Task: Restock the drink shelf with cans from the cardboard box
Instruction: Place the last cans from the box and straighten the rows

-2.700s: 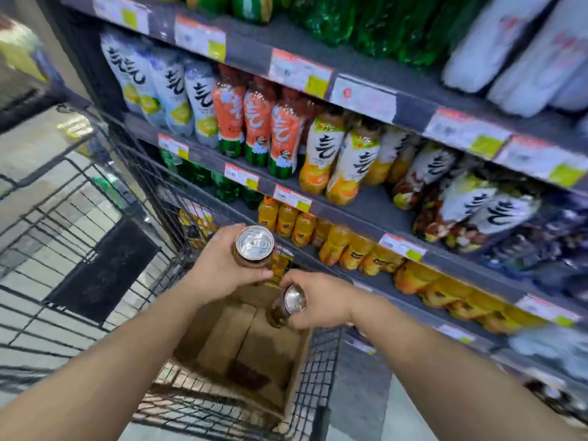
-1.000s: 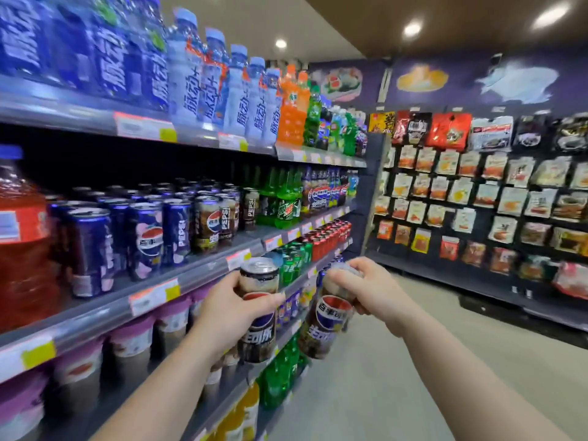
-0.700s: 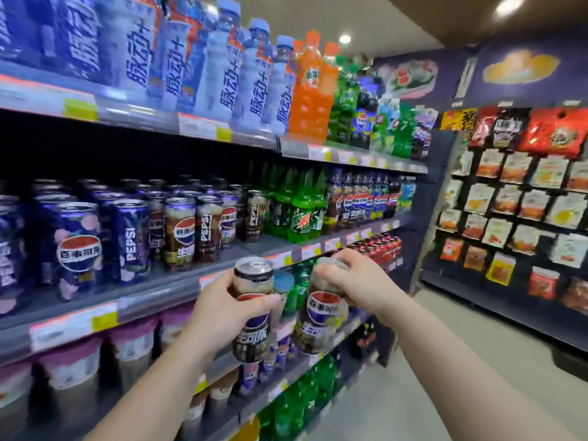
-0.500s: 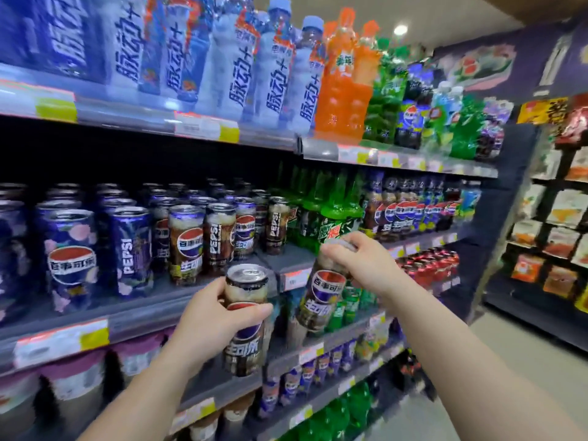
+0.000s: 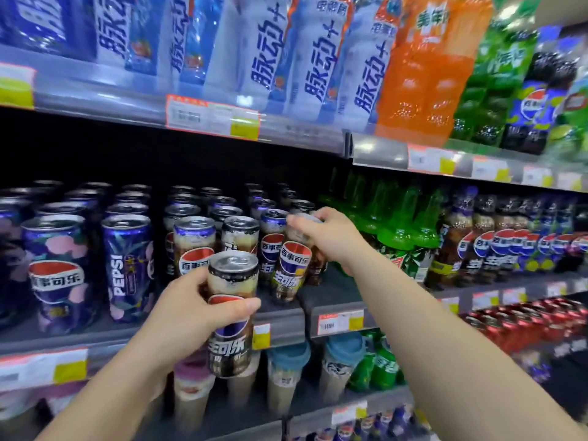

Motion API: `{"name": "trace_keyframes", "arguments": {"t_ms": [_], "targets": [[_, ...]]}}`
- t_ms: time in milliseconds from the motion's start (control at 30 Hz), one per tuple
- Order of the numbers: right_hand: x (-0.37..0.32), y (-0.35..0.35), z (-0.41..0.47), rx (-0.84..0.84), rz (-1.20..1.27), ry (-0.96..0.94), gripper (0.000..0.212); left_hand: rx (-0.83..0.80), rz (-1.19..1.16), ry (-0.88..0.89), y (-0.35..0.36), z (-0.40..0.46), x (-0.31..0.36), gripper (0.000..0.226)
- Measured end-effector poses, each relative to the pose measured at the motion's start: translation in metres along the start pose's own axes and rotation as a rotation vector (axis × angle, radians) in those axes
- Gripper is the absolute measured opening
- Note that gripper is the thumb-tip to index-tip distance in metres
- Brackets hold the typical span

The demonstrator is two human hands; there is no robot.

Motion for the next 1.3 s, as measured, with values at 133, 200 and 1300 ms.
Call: {"name": "trace_keyframes", "arguments": {"t_ms": [133, 200, 1300], "targets": [[0.005, 0.01, 0.003, -0.126, -0.073, -0.024, 0.042, 0.059, 0.038, -0.004, 0.01, -0.006, 0.004, 0.037], [0.006, 0.007, 0.005, -0.185, -0.087, -0.044, 0.043, 0.081, 0.042, -0.006, 0.017, -0.009, 0.005, 0.039], [0.099, 0.05, 0.004, -0.421, -0.082, -0.175, 0.05, 0.251, 0.109, -0.144, 0.064, -0.023, -0.005, 0.037]]}}
Point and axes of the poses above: each hand's wrist, its own z-axis towards the middle knuckle, its own y-axis out of the palm, x = y × z, the point moved 1 cm from there along z, towards the middle knuckle, and after that the axes turned 13 degrees about x, right-handed, at the moved point
